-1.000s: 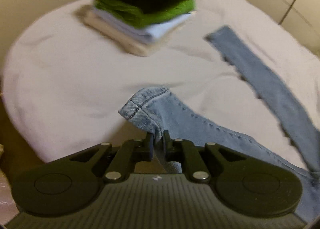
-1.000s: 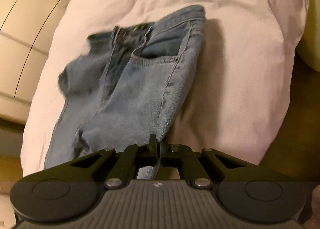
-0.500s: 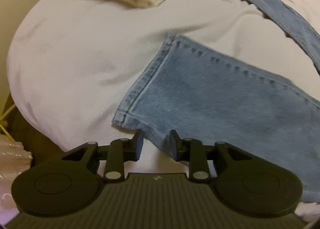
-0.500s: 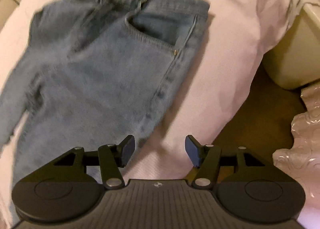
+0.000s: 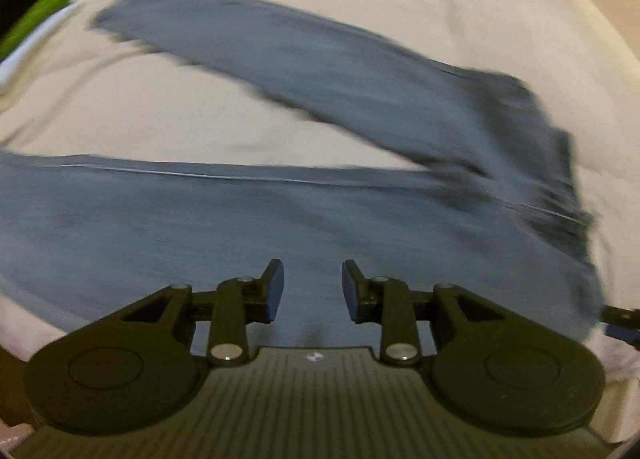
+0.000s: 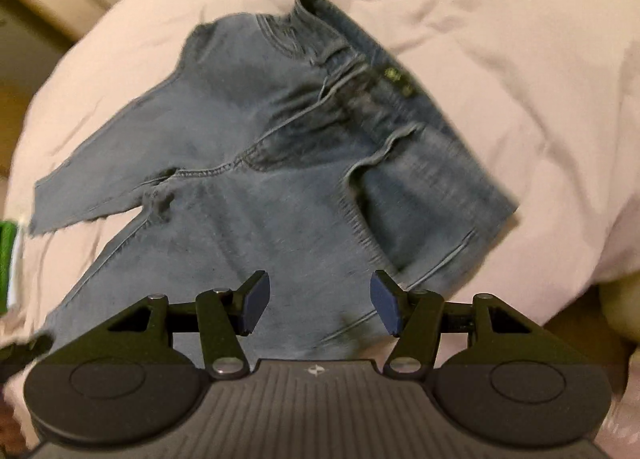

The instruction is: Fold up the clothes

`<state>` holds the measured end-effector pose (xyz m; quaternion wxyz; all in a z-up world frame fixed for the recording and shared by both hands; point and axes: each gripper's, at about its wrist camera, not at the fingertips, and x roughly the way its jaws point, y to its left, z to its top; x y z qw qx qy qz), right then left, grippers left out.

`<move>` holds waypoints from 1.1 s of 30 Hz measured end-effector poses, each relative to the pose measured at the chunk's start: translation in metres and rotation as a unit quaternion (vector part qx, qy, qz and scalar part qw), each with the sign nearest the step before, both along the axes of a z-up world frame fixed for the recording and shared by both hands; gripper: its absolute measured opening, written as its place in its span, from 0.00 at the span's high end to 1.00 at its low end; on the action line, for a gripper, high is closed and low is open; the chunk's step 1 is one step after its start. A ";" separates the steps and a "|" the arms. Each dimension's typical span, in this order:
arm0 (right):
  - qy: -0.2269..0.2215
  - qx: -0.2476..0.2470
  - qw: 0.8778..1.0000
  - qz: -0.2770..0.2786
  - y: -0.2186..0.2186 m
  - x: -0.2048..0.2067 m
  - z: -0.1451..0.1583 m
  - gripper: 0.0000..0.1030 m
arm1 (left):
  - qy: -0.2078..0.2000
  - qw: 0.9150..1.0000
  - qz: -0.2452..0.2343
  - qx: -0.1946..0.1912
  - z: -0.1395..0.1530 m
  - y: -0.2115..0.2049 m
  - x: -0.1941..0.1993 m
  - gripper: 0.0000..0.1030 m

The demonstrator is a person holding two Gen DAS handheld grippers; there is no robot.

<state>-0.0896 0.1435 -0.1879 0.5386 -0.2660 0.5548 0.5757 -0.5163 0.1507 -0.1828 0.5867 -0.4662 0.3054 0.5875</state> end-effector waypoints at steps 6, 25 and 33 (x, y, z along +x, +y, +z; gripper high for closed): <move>-0.016 0.013 0.997 0.080 0.013 0.043 0.008 0.43 | -0.019 0.997 -0.071 -0.014 0.016 0.001 0.125 0.69; -0.004 0.009 0.990 0.142 0.104 0.086 0.003 0.43 | -0.006 0.998 -0.050 -0.046 -0.008 0.066 0.198 0.67; 0.046 -0.002 0.954 0.297 0.174 0.116 -0.025 0.73 | -0.027 0.996 0.068 -0.055 -0.028 0.062 0.262 0.67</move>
